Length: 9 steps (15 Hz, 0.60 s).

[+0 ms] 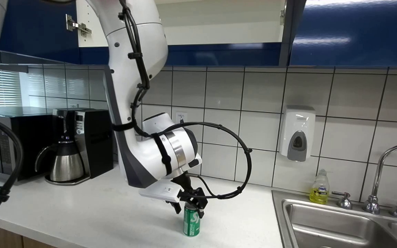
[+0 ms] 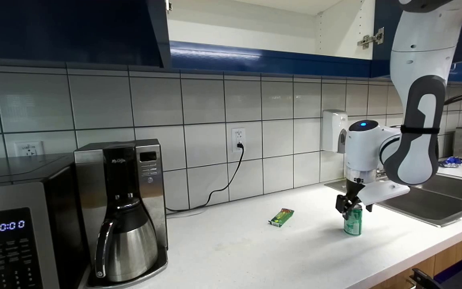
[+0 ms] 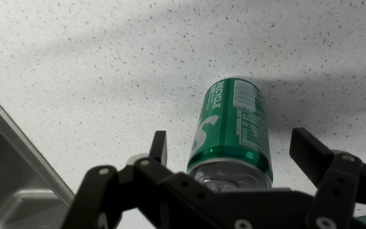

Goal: Pick up the canned drink and put it in the shelf

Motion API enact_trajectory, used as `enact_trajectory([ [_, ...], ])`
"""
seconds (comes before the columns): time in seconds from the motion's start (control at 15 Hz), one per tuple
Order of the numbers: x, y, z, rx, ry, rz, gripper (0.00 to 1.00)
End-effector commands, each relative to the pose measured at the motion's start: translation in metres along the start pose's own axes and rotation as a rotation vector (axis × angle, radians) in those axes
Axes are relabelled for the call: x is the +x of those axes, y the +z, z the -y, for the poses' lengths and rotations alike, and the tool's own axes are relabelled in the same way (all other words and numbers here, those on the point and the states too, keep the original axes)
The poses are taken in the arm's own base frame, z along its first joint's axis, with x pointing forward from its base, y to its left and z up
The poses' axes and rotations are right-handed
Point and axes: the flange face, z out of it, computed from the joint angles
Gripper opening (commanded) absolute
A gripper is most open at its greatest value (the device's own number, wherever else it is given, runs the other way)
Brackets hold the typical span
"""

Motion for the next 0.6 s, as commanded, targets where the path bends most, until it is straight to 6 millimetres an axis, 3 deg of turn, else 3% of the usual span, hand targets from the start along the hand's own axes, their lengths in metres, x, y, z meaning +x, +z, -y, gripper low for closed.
enact_trajectory([
  [0.0, 0.0072, 0.0051, 0.0039, -0.003, 0.002, -0.018, 1.00],
  [0.4, 0.0093, 0.0096, 0.0074, -0.008, 0.005, -0.022, 1.00],
  [0.47, 0.0096, 0.0098, 0.0075, -0.008, 0.006, -0.024, 0.75],
  [0.53, 0.0101, 0.0099, 0.0075, -0.009, 0.007, -0.026, 0.72],
])
